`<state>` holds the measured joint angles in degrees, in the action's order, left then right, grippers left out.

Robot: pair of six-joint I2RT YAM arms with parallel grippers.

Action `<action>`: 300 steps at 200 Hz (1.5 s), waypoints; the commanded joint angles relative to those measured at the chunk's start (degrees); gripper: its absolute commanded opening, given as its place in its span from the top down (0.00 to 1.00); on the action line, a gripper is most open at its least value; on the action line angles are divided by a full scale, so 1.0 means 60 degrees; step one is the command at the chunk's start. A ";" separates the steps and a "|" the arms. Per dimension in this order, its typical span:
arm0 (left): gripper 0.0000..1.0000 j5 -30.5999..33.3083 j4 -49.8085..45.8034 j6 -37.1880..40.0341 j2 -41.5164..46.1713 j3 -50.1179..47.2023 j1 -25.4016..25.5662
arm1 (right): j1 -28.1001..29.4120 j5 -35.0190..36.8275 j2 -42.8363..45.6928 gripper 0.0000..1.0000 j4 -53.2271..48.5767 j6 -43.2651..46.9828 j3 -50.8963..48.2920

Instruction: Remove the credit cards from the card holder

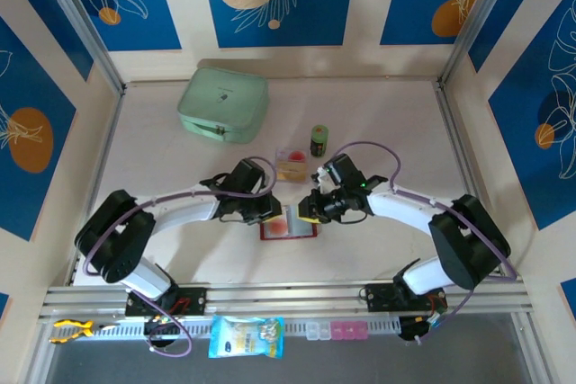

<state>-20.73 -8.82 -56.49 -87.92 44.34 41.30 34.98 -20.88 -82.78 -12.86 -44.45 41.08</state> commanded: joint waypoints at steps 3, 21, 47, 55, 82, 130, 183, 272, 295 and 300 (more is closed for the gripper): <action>0.86 0.0130 -0.0262 0.0167 0.0312 -0.0391 -0.0203 | 0.0226 0.0052 -0.0381 0.76 0.0148 -0.0092 0.0410; 0.88 0.0093 -0.0244 0.0177 0.0343 -0.0593 -0.0290 | 0.0339 0.0074 -0.0676 0.76 0.0208 -0.0090 0.0556; 0.90 0.0118 -0.0268 0.0260 0.0324 -0.0759 -0.0375 | 0.0512 0.0125 -0.1024 0.76 0.0245 -0.0081 0.0762; 0.91 0.0103 -0.0271 0.0295 0.0301 -0.0786 -0.0408 | 0.0549 0.0141 -0.1115 0.76 0.0260 -0.0099 0.0796; 0.92 0.0171 -0.0380 0.0398 0.0249 -0.0812 -0.0462 | 0.0651 0.0163 -0.1343 0.76 0.0309 -0.0103 0.0935; 0.94 0.0241 -0.0514 0.0598 0.0055 -0.0798 -0.0511 | 0.0730 0.0156 -0.1681 0.76 0.0313 -0.0090 0.1135; 0.95 0.0276 -0.0588 0.0659 -0.0068 -0.0859 -0.0521 | 0.0805 0.0149 -0.1985 0.75 0.0320 -0.0058 0.1298; 0.95 0.0306 -0.0676 0.0657 -0.0024 -0.0886 -0.0512 | 0.0849 0.0077 -0.2437 0.74 0.0487 -0.0019 0.1494; 0.95 0.0317 -0.0683 0.0646 -0.0006 -0.0871 -0.0519 | 0.0871 0.0022 -0.2555 0.75 0.0529 -0.0001 0.1562; 0.95 0.0313 -0.0670 0.0649 -0.0001 -0.0871 -0.0520 | 0.0878 0.0005 -0.2583 0.75 0.0540 0.0009 0.1577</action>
<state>-19.84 -10.81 -53.49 -87.72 39.79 38.83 39.66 -19.70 -97.27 -9.93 -44.60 48.86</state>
